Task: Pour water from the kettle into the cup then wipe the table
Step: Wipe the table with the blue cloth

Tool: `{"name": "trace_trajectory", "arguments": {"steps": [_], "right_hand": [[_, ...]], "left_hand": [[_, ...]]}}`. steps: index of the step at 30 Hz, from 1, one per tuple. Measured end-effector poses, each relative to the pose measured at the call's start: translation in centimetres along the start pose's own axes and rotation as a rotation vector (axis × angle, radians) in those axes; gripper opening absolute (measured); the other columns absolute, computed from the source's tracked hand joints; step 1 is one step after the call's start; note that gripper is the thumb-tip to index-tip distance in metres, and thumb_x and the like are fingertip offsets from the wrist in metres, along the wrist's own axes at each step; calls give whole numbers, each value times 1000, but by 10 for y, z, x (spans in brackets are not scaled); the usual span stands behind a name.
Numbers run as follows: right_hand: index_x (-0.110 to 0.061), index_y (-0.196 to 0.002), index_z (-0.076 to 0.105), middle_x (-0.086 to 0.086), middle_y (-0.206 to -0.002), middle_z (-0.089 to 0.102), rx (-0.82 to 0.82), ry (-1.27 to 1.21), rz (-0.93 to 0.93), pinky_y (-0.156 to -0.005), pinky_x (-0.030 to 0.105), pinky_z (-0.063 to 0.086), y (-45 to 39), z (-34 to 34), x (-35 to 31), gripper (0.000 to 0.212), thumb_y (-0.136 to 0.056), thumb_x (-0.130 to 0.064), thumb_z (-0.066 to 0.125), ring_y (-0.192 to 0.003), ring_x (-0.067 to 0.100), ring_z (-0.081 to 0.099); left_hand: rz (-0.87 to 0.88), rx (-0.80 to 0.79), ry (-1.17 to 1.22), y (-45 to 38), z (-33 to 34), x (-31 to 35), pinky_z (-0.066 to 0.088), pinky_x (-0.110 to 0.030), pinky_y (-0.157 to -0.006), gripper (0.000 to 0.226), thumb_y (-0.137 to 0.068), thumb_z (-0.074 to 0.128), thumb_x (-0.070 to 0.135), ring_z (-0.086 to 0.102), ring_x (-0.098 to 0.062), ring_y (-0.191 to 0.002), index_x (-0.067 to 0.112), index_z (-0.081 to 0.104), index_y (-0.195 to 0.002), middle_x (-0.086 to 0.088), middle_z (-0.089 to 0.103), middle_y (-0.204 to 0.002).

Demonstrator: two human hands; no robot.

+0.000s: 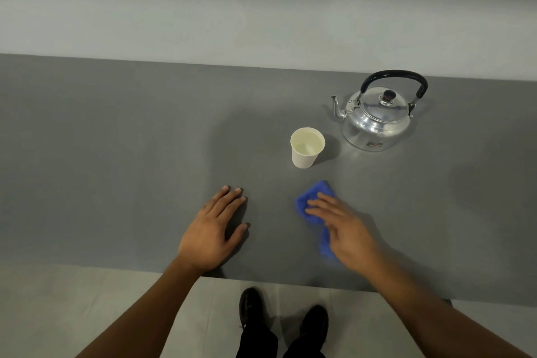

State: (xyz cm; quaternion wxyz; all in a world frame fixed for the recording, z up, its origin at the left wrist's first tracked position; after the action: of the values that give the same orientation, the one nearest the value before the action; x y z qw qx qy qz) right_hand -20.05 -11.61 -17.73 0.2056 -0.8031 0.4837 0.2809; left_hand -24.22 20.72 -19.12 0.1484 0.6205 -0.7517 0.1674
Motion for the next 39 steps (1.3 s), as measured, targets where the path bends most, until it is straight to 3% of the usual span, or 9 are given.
{"name": "trace_trajectory", "arguments": {"steps": [4,8,13,16,21,25,29,35,39], "right_hand": [[-8,-136,61,7,-149,52,8,60,104,-122,35,21,-38,10,-10,54,-89,15,49,-147,30,36],[-12,-148,47,3,-158,40,-28,76,31,-126,43,16,-36,47,-45,59,-92,6,53,-153,25,23],[-29,-157,25,-14,-167,13,-60,-38,103,-125,32,2,-6,76,-70,54,-106,-36,39,-155,6,-4],[-28,-148,45,-17,-160,30,54,-274,147,-120,17,17,-2,51,-63,44,-104,-34,45,-152,1,15],[-21,-143,52,-3,-155,44,103,118,95,-119,48,32,6,-4,-4,48,-95,-26,53,-151,19,25],[-30,-149,43,-10,-163,32,-102,349,-75,-120,47,29,18,-26,34,54,-97,-43,47,-155,11,13],[-33,-153,36,-12,-166,24,-139,431,-139,-122,43,25,18,-29,42,55,-101,-49,42,-155,12,10],[-33,-154,33,-13,-166,23,-124,432,-134,-124,39,21,19,-27,43,55,-102,-51,39,-155,10,9],[-31,-158,25,-12,-167,19,-113,415,-119,-125,36,16,19,-25,46,59,-104,-51,36,-155,10,8]], "left_hand": [[-2,-10,-10,0,0,-1,28,-42,-123,60,-102,43,58,10,-7,-157,31,36,-155,16,28,-166],[1,-8,-8,-1,0,-1,28,-41,-123,61,-101,43,59,12,-7,-157,31,36,-155,14,30,-165],[-1,-9,26,1,-1,2,27,-39,-123,61,-101,44,58,15,-9,-157,27,39,-154,11,33,-164],[-51,31,140,2,-3,4,34,-37,-120,57,-101,46,55,26,-8,-153,27,45,-150,11,41,-159],[-69,163,219,-9,1,45,49,-39,-107,38,-96,61,35,49,-11,-130,26,60,-133,10,54,-140],[-27,58,187,-26,29,104,34,-40,-121,45,-93,57,41,34,-16,-146,32,55,-137,12,46,-151],[-66,-37,15,-25,56,130,11,-51,-128,59,-98,41,53,4,-27,-159,30,39,-153,4,26,-167],[129,-132,79,9,45,105,10,-37,-129,61,-102,42,52,4,-9,-158,31,30,-158,16,22,-168],[219,-162,80,27,17,59,12,-35,-128,62,-102,50,48,14,-12,-158,30,30,-159,14,21,-169]]}}
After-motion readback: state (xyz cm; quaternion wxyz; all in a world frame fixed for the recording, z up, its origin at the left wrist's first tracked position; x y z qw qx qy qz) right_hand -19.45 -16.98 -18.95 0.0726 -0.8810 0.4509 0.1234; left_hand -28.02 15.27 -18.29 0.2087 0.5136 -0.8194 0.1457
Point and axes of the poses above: each hand's wrist, its own y-axis away from the middle knuckle, its own z-axis out of the palm, x = y × z, the point moved 1 cm from there along -y, towards the middle knuckle
